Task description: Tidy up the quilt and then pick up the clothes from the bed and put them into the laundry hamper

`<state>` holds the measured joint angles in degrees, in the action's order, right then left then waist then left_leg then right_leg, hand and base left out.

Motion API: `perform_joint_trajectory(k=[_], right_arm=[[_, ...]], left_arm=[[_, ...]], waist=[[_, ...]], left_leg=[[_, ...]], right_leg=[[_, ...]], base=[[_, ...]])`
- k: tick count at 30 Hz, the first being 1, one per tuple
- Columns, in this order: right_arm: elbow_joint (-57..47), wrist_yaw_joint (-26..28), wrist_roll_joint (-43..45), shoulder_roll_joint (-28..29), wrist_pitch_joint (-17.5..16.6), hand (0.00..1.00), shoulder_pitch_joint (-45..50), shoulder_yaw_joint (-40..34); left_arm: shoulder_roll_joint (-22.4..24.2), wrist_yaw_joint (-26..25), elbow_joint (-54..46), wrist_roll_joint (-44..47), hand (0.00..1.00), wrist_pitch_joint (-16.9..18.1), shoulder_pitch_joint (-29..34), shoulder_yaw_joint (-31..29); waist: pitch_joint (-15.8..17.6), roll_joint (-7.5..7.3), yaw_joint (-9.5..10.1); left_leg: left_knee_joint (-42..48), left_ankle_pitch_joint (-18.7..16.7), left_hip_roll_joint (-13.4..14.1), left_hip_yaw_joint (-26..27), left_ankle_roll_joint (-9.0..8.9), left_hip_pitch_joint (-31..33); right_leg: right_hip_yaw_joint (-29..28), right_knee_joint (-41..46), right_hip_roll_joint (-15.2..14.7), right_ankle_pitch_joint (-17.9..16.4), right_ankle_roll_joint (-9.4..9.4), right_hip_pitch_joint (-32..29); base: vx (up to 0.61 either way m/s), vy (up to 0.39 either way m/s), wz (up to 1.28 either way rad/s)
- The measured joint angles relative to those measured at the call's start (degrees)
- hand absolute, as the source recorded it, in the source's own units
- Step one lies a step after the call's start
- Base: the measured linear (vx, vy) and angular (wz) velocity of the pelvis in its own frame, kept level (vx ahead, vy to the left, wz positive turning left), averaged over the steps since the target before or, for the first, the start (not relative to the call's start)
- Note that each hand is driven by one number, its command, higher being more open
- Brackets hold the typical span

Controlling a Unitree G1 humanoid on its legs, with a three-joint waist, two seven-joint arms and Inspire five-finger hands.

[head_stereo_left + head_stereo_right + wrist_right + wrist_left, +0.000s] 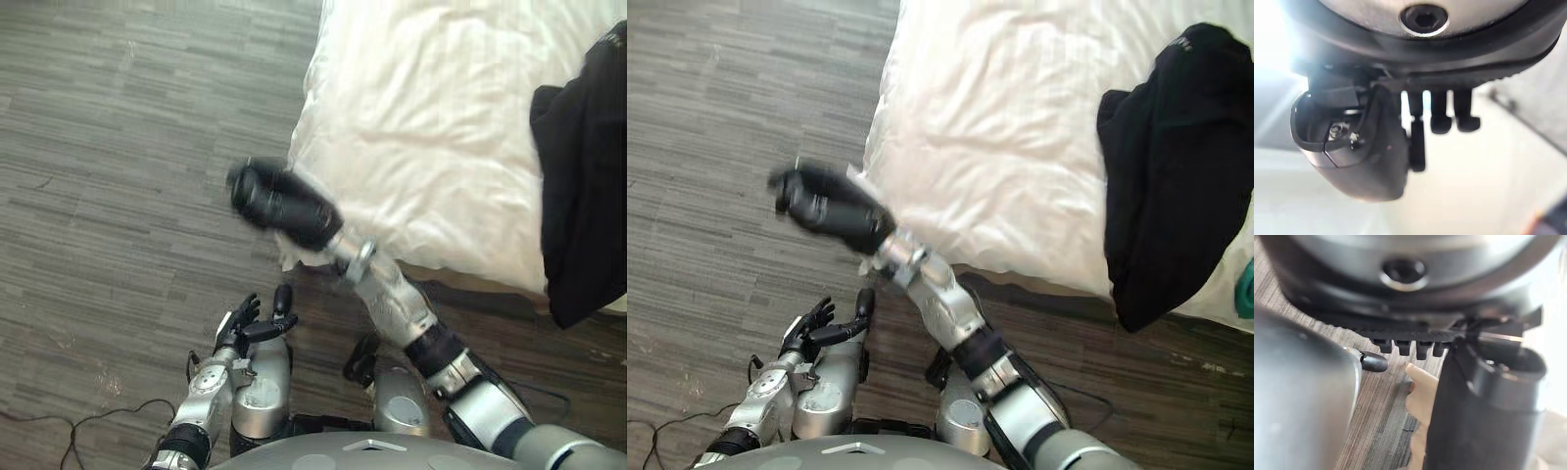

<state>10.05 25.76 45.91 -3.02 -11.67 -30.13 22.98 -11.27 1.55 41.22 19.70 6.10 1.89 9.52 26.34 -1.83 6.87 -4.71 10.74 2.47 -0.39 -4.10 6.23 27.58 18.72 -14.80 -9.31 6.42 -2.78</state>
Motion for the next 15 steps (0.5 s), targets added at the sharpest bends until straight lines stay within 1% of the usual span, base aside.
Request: perform_joint_trajectory(k=[1, 2, 3, 4, 5, 6, 7, 8, 9, 10, 11, 13, 14, 15], right_arm=[[0.0, -2.9, 0.1, 0.3, -0.1, 0.00, -2.7, -4.7], [0.4, -6.2, 0.1, -0.2, -0.1, 0.00, -5.5, -9.2], [0.5, -8.0, 0.1, -0.7, -0.1, 0.00, -6.8, -11.5], [0.7, -10.9, 0.1, -2.4, 0.0, 0.00, -8.6, -15.2], [1.0, -13.2, 0.1, -4.5, 0.2, 0.00, -10.0, -18.2], [1.2, -14.4, 0.1, -5.6, 0.3, 0.00, -10.5, -19.3], [1.8, -16.7, 0.0, -8.4, 1.1, 0.00, -11.4, -21.4], [2.3, -17.9, 0.0, -10.0, 1.2, 0.00, -11.6, -22.1], [3.1, -18.6, 0.0, -11.0, 1.3, 0.00, -11.6, -22.6], [5.4, -20.2, 0.0, -12.9, 1.6, 0.00, -11.4, -23.7], [8.6, -21.8, 0.0, -14.1, 2.6, 0.00, -10.8, -24.9], [12.6, -23.8, 0.0, -15.1, 3.5, 0.00, -8.3, -26.2], [13.2, -23.4, 0.1, -15.2, 3.2, 0.00, -4.4, -27.3], [10.3, -22.0, 0.0, -15.1, 2.0, 0.00, -2.2, -26.7]], left_arm=[[-0.1, 0.1, 0.0, 0.0, 1.00, -0.2, 0.4, 0.2], [-0.1, 0.5, 0.0, -0.1, 1.00, -0.3, 0.5, 0.2], [-0.1, 0.9, 0.0, -0.1, 1.00, -0.3, 0.5, 0.2], [0.0, 2.0, 0.2, -0.1, 1.00, -0.3, 0.5, 0.2], [0.2, 3.0, 0.3, -0.1, 1.00, -0.3, 0.5, 0.3], [0.3, 3.6, 0.4, -0.1, 1.00, -0.3, 0.5, 0.3], [0.4, 4.6, 0.7, -0.1, 1.00, -0.2, 0.5, 0.6], [0.7, 5.1, 1.2, -0.1, 1.00, -0.1, 0.4, 0.9], [1.0, 5.3, 1.6, 0.0, 1.00, -0.1, 0.4, 1.0], [1.4, 5.5, 2.2, 0.2, 1.00, -0.1, -0.1, 0.9], [1.6, 5.6, 2.9, 0.2, 1.00, -0.1, -0.7, 1.1], [1.9, 5.6, 3.9, 0.2, 1.00, -0.1, -1.6, 1.4], [2.0, 5.3, 3.9, 0.2, 1.00, 0.0, -1.7, 1.4], [2.2, 5.0, 4.2, 0.2, 1.00, 0.0, -1.8, 1.4]], waist=[[-0.7, 0.05, -0.01], [-0.7, 0.14, -0.03], [-0.7, 0.35, -0.12], [-0.5, 0.87, -0.61], [-0.1, 1.76, -1.03], [0.1, 2.28, -1.03], [0.3, 3.91, -1.46], [0.3, 4.97, -2.20], [0.3, 5.58, -2.46], [0.5, 6.53, -2.72], [0.8, 7.09, -2.78], [0.9, 7.36, -3.07], [0.9, 7.41, -4.00], [0.9, 7.38, -4.30]], left_leg=[[0.0, 0.0, -0.2, 0.2, 0.02, -0.3], [0.0, 0.0, -0.4, 0.7, 0.04, -0.8], [0.0, 0.0, -0.4, 0.9, 0.04, -0.8], [0.0, 0.1, -0.7, 1.2, 0.17, -0.8], [0.0, 0.1, -1.1, 1.8, 0.34, -0.7], [0.0, 0.1, -1.2, 2.5, 0.42, -0.5], [0.0, 0.4, -1.7, 3.9, 0.93, 0.6], [0.2, 0.6, -1.9, 4.3, 1.24, 1.9], [0.4, 0.8, -2.0, 4.8, 1.38, 2.9], [0.5, 0.9, -2.1, 5.7, 1.61, 4.5], [0.5, 1.1, -2.0, 6.8, 1.79, 5.6], [0.5, 1.3, -2.0, 8.0, 1.89, 6.7], [0.5, 1.3, -1.9, 8.8, 1.87, 7.5], [0.5, 1.3, -1.8, 9.7, 1.84, 7.5]], right_leg=[[-0.4, 0.1, -0.1, 0.1, 0.08, 0.1], [-1.0, 0.3, -0.2, 0.0, 0.08, 0.1], [-1.2, 0.4, -0.4, 0.1, 0.17, -0.1], [-1.5, 0.8, -1.0, 0.2, 0.34, -0.5], [-2.4, 1.9, -1.3, 0.2, 0.32, -1.9], [-3.0, 2.5, -1.6, 0.2, 0.33, -2.7], [-5.0, 4.1, -2.3, 0.2, 0.39, -5.3], [-5.8, 4.9, -2.6, 0.3, 0.50, -7.3], [-6.4, 5.4, -2.9, 0.4, 0.58, -8.6], [-7.9, 6.5, -3.0, 0.5, 0.74, -11.5], [-9.5, 7.5, -3.0, 0.5, 0.80, -14.0], [-10.9, 8.4, -2.9, 0.5, 0.77, -16.4], [-12.3, 8.5, -2.4, 0.6, 0.78, -18.0], [-13.1, 8.4, -2.0, 0.8, 0.64, -18.6]], base=[[0.02, -0.036, -0.11], [0.00, -0.027, -0.14], [-0.04, -0.001, -0.15], [-0.09, 0.017, -0.16], [-0.08, 0.021, -0.22], [-0.11, 0.031, -0.43], [-0.09, 0.028, -0.41], [-0.09, 0.028, -0.36], [-0.07, 0.010, -0.30], [-0.07, -0.012, -0.44], [-0.09, -0.041, -0.51], [-0.04, -0.063, -0.38], [0.01, -0.056, -0.40], [0.02, -0.052, -0.43]])
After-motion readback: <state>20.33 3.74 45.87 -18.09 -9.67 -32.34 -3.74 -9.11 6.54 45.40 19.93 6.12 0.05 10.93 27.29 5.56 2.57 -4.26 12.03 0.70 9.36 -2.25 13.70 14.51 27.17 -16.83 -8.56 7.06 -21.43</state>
